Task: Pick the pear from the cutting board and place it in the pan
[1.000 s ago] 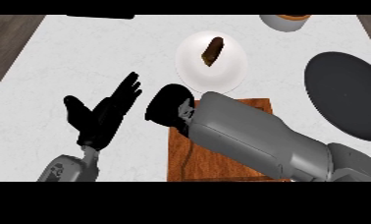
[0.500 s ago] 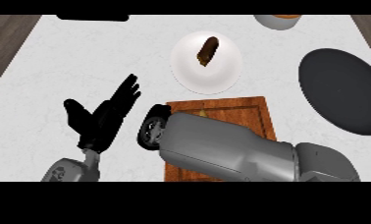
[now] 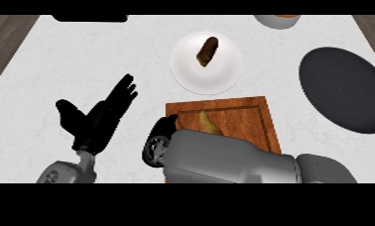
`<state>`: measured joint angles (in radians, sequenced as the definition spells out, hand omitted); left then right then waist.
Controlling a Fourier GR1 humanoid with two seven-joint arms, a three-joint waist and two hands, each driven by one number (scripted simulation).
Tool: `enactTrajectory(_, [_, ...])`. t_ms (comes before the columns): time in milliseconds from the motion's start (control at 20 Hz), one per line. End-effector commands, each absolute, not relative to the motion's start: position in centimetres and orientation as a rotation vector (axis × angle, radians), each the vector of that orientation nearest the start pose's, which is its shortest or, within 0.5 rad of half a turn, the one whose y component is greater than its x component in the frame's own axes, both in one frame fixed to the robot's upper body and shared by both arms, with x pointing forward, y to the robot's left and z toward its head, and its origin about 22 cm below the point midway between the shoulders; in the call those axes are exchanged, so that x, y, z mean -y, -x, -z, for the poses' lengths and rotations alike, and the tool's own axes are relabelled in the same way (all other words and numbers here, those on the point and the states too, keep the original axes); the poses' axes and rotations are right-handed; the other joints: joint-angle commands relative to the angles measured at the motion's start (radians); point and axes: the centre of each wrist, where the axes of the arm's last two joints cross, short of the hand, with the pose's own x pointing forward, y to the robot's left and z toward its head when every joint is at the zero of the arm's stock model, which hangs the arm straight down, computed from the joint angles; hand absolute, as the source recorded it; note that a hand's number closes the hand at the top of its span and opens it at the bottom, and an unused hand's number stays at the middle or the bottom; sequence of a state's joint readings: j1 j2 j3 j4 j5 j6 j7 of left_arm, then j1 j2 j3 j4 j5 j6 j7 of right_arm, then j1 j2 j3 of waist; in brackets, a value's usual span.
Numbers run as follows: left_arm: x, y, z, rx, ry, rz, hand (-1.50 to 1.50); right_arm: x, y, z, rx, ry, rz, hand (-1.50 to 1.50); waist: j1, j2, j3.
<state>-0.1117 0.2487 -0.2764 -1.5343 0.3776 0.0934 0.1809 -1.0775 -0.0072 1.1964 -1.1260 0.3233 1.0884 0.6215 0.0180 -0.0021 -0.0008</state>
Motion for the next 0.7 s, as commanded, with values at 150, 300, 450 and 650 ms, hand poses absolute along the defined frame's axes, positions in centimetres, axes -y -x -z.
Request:
enactTrajectory(150, [-20.6, -26.4, -2.4, 1.344, 0.248, 0.095, 0.0, -6.3, -24.5, -7.5, 0.282, 0.726, -2.777, -1.5, -0.004, 0.003, 0.0])
enactTrajectory(300, [-21.2, -24.6, -2.2, 1.363, 0.246, 0.091, 0.0, -5.0, -24.9, -6.7, 0.328, 0.771, -2.773, -1.5, -0.006, 0.002, 0.001])
enactTrajectory(450, [-22.1, -25.2, -1.0, 1.354, 0.221, 0.103, 0.0, -5.9, -26.5, -6.9, 0.299, 0.734, -2.756, -1.5, -0.001, 0.005, 0.0])
enactTrajectory(650, [-23.1, -27.3, -1.1, 1.36, 0.234, 0.088, 0.0, -3.9, -27.7, -6.6, 0.305, 0.693, -2.766, -1.5, -0.009, 0.006, 0.0])
